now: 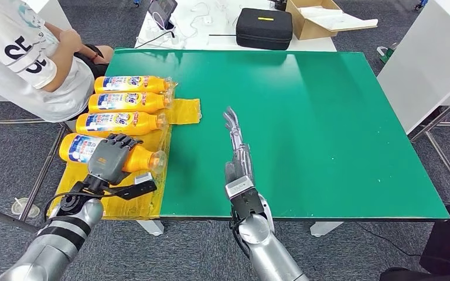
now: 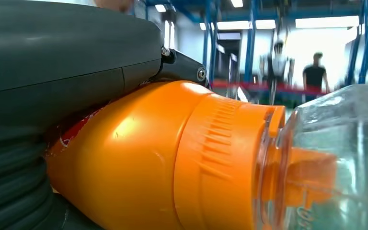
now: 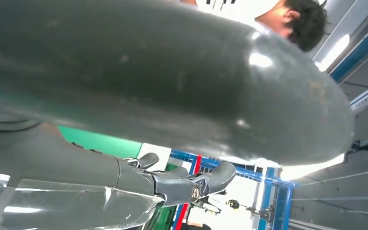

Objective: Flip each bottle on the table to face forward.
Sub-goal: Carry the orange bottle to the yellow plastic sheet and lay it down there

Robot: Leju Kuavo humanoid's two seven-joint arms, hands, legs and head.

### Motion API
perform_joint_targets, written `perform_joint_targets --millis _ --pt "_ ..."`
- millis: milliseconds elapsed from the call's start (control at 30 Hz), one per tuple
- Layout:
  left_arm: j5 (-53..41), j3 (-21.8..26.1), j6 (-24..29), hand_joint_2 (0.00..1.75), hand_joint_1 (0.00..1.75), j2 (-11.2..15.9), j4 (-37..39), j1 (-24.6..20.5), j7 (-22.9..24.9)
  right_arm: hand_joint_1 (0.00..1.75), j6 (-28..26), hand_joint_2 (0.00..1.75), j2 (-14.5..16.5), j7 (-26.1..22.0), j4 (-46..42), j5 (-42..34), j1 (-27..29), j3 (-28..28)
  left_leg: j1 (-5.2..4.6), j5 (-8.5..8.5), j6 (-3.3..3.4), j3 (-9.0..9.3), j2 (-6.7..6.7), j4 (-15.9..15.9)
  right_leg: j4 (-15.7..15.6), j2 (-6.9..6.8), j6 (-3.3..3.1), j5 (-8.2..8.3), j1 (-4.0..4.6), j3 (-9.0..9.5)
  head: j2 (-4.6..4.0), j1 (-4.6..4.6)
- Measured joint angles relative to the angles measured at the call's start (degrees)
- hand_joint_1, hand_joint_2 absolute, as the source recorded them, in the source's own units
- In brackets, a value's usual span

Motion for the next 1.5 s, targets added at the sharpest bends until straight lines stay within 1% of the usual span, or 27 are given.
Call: perform_joint_targets --millis 167,333,367,400,433,467,500,533,567,800,933,1100,1300,1500 --pt "0.7 -2.1 -6.8 1.75 1.75 0.3 5.1 -1.8 -0.3 0.0 1.0 0.0 0.0 0.0 0.0 -0.3 0.0 0.3 0.0 0.0 0.0 -0.02 0.0 0.0 0.0 0.0 0.0 0.0 0.0 0.0 -0.01 0.0" --pt "3.0 -2.8 -10.5 1.75 1.75 -0.1 7.9 -3.3 -0.4 0.0 1.4 0.0 0.0 0.0 0.0 -0.4 0.0 0.9 0.0 0.0 0.0 -0.01 0.0 0.0 0.0 0.0 0.0 0.0 0.0 0.0 -0.01 0.01" --pt "3.5 -2.9 -11.1 1.75 1.6 -0.2 8.3 -3.5 -0.5 0.0 1.4 0.0 0.1 0.0 0.0 -0.4 0.0 1.0 0.0 0.0 0.0 -0.01 0.0 0.0 0.0 0.0 0.0 0.0 0.0 0.0 -0.01 0.0" --pt "4.2 -2.9 -11.7 1.75 1.34 -0.3 8.6 -3.7 -0.7 0.0 1.5 0.0 0.1 0.0 0.1 -0.4 0.0 1.0 0.0 0.0 0.0 -0.01 0.0 0.0 0.0 0.0 0.0 0.0 0.0 0.0 -0.01 0.01" --pt "4.7 -2.9 -12.3 1.75 0.98 -0.3 8.8 -3.9 -0.9 0.0 1.5 0.0 0.1 0.0 0.1 -0.4 0.0 1.0 0.0 0.0 0.0 -0.01 0.0 0.0 0.0 0.0 0.0 0.0 0.0 0.01 -0.01 0.0" --pt "5.3 -2.9 -12.9 1.75 0.56 -0.4 9.0 -4.2 -1.0 0.0 1.5 0.0 0.2 0.0 0.2 -0.4 0.0 1.0 0.0 0.0 0.0 -0.01 0.0 0.0 0.0 0.0 0.0 0.0 0.0 0.01 -0.01 0.0" --pt "5.7 -2.9 -13.7 1.75 0.27 -0.5 9.1 -4.4 -1.2 0.0 1.6 0.0 0.2 0.0 0.2 -0.4 0.0 1.1 0.0 0.0 0.0 -0.01 -0.01 0.0 0.0 -0.01 0.0 0.0 0.0 0.01 -0.01 0.0" --pt "6.1 -2.9 -14.4 1.75 0.1 -0.6 9.2 -4.6 -1.3 0.0 1.6 0.0 0.3 0.0 0.3 -0.4 0.0 1.1 0.0 0.0 0.0 -0.01 -0.01 0.0 0.0 -0.01 0.0 0.0 0.0 0.02 -0.01 0.0" --pt "6.6 -2.9 -15.4 1.75 0.02 -0.6 9.4 -4.7 -1.3 0.0 1.7 0.0 0.3 0.0 0.3 -0.4 0.0 1.1 0.0 0.0 0.0 0.0 -0.01 0.0 0.0 -0.01 0.0 0.0 0.0 0.02 0.0 0.0" --pt "10.7 -2.9 -23.8 1.75 0.0 -0.7 9.9 -5.3 -2.6 0.0 2.7 0.0 0.5 0.0 1.1 -0.7 0.0 1.4 0.0 0.0 0.0 0.01 0.0 0.0 0.0 -0.01 -0.01 0.01 0.0 0.06 -0.01 0.01" --pt "12.3 -3.2 -27.6 1.75 0.0 -0.3 9.9 -5.9 -3.2 0.0 3.9 0.0 0.5 0.0 1.6 -1.2 -0.1 1.4 0.0 0.0 0.0 0.04 -0.01 0.0 0.0 -0.01 -0.01 0.01 -0.01 0.1 -0.01 0.01" --pt "15.3 -4.1 -32.0 1.75 0.0 0.6 9.9 -6.6 -3.2 0.0 4.6 0.0 0.5 0.0 2.4 -1.6 -0.3 1.3 0.0 -0.01 -0.01 0.19 -0.01 0.0 0.0 -0.01 -0.01 0.0 0.0 0.24 0.0 -0.01" --pt "21.3 -5.8 -39.6 1.75 0.0 2.1 9.0 -6.9 -3.4 0.0 5.1 0.0 0.5 -0.3 3.3 -2.1 -0.7 1.3 0.0 0.0 -0.01 0.32 -0.01 0.0 0.0 -0.01 -0.02 0.0 0.0 0.36 0.0 0.0" --pt "25.1 -8.2 -43.5 1.75 0.0 3.8 7.3 -6.9 -3.4 0.0 5.7 0.0 0.5 -0.4 4.2 -3.1 -1.0 1.2 0.0 0.0 -0.01 0.34 -0.01 0.0 0.0 -0.02 -0.02 0.0 0.0 0.39 -0.01 0.0"
